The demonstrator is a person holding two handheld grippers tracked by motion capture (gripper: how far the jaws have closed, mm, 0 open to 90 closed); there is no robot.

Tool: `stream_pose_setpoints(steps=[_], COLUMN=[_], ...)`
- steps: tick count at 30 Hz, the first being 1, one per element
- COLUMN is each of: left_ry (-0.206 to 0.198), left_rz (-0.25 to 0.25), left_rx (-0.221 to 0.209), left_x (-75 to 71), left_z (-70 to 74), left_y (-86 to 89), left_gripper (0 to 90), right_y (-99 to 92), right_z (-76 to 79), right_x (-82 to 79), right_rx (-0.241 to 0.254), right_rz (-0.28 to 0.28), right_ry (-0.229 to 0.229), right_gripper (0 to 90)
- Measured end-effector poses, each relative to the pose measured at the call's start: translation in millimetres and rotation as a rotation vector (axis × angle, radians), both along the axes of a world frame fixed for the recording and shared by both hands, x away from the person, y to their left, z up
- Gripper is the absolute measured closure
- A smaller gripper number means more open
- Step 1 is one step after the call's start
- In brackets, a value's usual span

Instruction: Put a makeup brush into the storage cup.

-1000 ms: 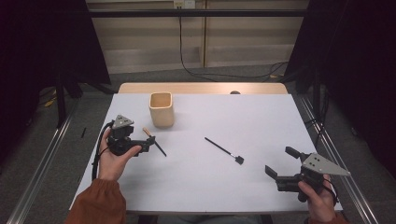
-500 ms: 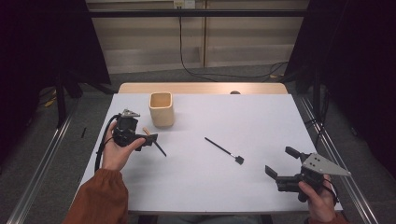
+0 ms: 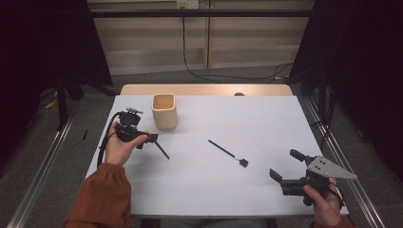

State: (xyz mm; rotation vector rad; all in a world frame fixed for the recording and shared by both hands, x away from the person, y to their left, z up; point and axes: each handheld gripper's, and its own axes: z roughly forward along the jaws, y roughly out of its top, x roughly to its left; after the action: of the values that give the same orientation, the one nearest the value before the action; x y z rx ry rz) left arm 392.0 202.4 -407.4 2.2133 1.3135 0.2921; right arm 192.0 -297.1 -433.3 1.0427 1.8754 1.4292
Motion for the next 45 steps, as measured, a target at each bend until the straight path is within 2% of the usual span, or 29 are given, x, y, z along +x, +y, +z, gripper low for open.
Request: stream_pose_setpoints(steps=[2, 6, 8, 9, 11, 12, 16, 18, 19, 20, 22, 24, 26, 28, 30, 34, 35, 37, 39, 40, 42, 45], left_ry=[0.025, 0.058, 0.068, 0.068, 0.101, 0.101, 0.129, 0.141, 0.17, 0.183, 0.183, 0.195, 0.223, 0.239, 0.236, 0.26, 0.257, 0.268, 0.26, 0.275, 0.276, 0.287], left_rz=[0.003, -0.001, 0.029, 0.029, 0.013, 0.013, 0.041, 0.05, 0.063, 0.074, 0.076, 0.09, 0.094, 0.104, 0.114, 0.128, 0.132, 0.147, 0.156, 0.153, 0.157, 0.175], left_rx=[-0.002, 0.056, 0.092, 0.092, 0.092, 0.092, 0.094, 0.103, 0.108, 0.103, 0.095, 0.083, 0.101, 0.096, 0.091, 0.094, 0.109, 0.085, 0.087, 0.088, 0.095, 0.079], left_x=[2.4, 7.1, 11.6, 11.6, 15.0, 15.0, 19.1, 21.8, 25.6, 26.4, 27.7, 29.3, 31.8, 34.0, 35.3, 37.3, 38.3, 39.4, 40.7, 41.7, 43.6, 45.7], left_z=[-0.4, -4.5, -8.8, -8.8, -13.3, -13.3, -14.6, -16.0, -19.8, -20.7, -20.5, -20.7, -22.5, -25.0, -25.7, -30.0, -30.6, -31.4, -31.8, -31.4, -32.3, -33.1], left_y=[-1.0, -5.5, -7.7, -7.7, -9.8, -9.8, -12.4, -12.1, -10.5, -10.6, -10.4, -10.8, -12.0, -13.7, -14.7, -17.0, -17.5, -19.0, -20.8, -21.4, -23.3, -23.4], left_gripper=[7.2, 6.8, 5.6, 5.4, 6.0, 6.4, 8.6, 12.7, 16.1, 16.2, 17.0, 22.3, 23.4, 28.4, 30.6, 34.1, 36.3, 41.3, 42.2, 43.7, 48.1, 50.4], right_y=[0.2, 0.9, 0.7, 0.7, 0.5, 0.5, 0.3, 0.5, 1.0, 1.4, 1.5, 1.6, 1.6, 1.2, 1.2, 1.2, 1.2, 1.8, 1.8, 2.1, 2.1, 1.9], right_z=[-0.1, 0.0, -0.2, -0.2, -0.2, -0.2, -0.4, -0.5, -0.5, -0.6, -0.6, -0.8, -1.0, -0.9, -1.0, -1.3, -1.4, -1.8, -1.8, -1.8, -1.8, -1.7], right_x=[-0.2, -0.1, 0.2, 0.2, 0.0, 0.0, 0.2, 0.3, -0.1, -0.2, -0.4, 0.0, 0.2, 0.0, 0.1, 0.5, 0.6, 0.7, 0.7, 0.7, 0.6, 0.6], right_rx=[0.001, -0.003, -0.002, -0.002, -0.003, -0.003, -0.002, -0.003, -0.003, -0.003, -0.005, -0.006, -0.004, -0.003, -0.005, -0.008, -0.009, -0.014, -0.015, -0.016, -0.013, -0.013], right_rz=[-0.003, 0.007, 0.005, 0.005, 0.005, 0.005, 0.004, 0.006, 0.009, 0.013, 0.014, 0.014, 0.015, 0.011, 0.012, 0.012, 0.013, 0.016, 0.017, 0.019, 0.018, 0.019], right_ry=[0.002, -0.001, 0.001, 0.001, 0.001, 0.001, 0.005, 0.006, 0.005, 0.005, 0.006, 0.007, 0.008, 0.008, 0.007, 0.011, 0.011, 0.016, 0.016, 0.016, 0.018, 0.017], right_gripper=[0.0, 0.0, 0.0, 0.0, 0.0, 0.0, 0.0, 0.0, 0.0, 0.0, 0.0, 0.0, 0.0, 0.0, 0.0, 0.0, 0.0, 0.0, 0.0, 0.0, 0.0, 0.0])
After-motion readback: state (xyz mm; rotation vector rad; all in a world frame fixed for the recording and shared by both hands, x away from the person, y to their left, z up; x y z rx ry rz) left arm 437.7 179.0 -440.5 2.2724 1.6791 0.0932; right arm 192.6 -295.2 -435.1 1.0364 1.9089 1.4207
